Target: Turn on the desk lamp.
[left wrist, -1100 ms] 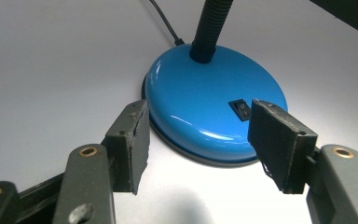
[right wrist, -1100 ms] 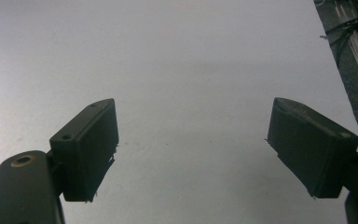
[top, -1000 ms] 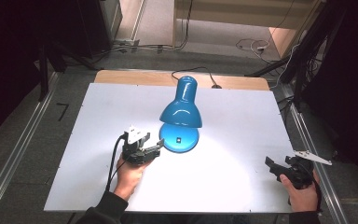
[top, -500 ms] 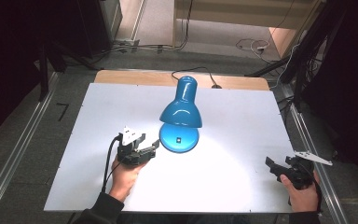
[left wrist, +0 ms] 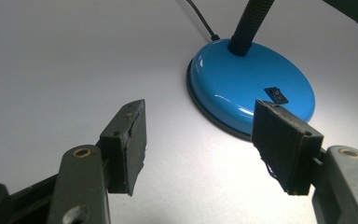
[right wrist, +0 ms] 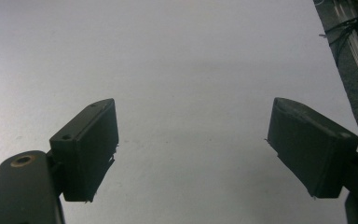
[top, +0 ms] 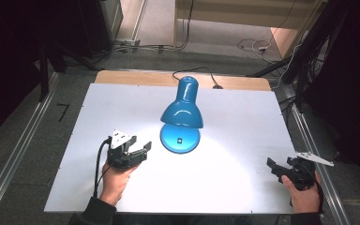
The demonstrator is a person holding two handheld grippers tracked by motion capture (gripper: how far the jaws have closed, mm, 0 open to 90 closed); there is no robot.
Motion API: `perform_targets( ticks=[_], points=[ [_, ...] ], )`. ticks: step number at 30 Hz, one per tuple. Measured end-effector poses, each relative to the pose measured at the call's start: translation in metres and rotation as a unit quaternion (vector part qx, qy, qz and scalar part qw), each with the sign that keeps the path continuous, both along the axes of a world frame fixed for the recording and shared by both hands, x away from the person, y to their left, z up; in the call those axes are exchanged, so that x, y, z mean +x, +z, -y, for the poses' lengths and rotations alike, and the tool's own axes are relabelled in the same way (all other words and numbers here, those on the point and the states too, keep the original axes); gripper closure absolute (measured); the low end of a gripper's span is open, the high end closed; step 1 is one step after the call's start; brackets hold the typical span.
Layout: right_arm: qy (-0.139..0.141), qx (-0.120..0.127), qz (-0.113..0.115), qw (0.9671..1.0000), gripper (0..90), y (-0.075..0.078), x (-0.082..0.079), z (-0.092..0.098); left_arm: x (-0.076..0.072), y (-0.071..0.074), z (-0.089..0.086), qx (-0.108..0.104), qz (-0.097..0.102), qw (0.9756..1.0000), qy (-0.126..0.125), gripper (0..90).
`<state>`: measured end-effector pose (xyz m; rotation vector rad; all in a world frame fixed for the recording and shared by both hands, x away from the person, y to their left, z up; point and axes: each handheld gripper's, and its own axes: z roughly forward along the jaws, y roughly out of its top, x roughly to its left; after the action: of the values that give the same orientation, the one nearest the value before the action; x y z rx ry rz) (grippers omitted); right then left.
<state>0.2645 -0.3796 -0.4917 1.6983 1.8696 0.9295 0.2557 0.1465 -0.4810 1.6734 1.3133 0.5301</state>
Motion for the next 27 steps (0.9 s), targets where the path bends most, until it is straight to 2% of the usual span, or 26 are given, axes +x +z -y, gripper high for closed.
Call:
perform_targets(
  ticks=[15, 27],
  points=[
    [0.002, -0.001, 0.000, 1.0000, 15.0, 0.000, 0.000, -0.001, -0.011, 0.001, -0.029, -0.008, 0.000, 0.9996, 0.027, 36.3],
    [0.000, 0.001, -0.002, 1.0000, 15.0, 0.000, 0.000, -0.001, -0.016, 0.001, -0.038, -0.010, -0.002, 0.9994, 0.034, 35.8]
  ],
)
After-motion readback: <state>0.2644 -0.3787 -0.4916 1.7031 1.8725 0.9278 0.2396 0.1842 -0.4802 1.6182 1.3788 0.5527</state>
